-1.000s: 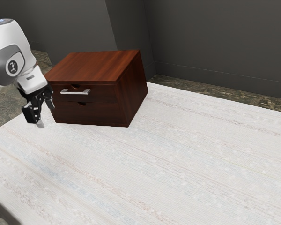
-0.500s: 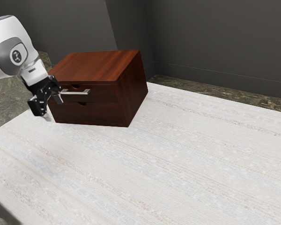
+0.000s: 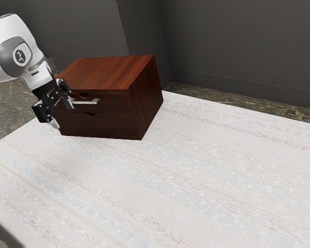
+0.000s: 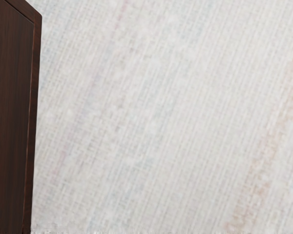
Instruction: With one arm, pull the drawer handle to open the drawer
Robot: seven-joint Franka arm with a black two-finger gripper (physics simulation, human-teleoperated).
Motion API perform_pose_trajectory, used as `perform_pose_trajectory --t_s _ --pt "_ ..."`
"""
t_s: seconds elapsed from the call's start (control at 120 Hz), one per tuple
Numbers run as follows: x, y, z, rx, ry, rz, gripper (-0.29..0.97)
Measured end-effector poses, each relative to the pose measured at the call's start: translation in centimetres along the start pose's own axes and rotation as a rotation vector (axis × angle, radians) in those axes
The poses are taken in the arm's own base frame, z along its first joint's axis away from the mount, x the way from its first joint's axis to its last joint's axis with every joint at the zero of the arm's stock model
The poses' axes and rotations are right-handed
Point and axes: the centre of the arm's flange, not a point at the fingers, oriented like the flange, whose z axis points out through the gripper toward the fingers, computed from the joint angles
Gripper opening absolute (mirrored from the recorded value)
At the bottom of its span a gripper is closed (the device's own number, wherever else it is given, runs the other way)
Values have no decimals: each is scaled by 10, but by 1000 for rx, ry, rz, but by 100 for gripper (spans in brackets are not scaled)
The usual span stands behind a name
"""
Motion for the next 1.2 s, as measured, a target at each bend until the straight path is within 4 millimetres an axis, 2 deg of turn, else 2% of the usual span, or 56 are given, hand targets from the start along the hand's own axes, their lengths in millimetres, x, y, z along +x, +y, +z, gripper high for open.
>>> perform_pose_trajectory --t_s 0.208,0.45,0.717,1.017,1.2 --pt "-3 -16 -2 57 -14 -9 68" --pt "-12 -38 5 96 -28 -28 68" --pt "-19 -45 10 108 -40 -47 68" --pt "-7 -52 20 93 -95 -45 68" --pt "-6 -55 14 112 -119 -58 68"
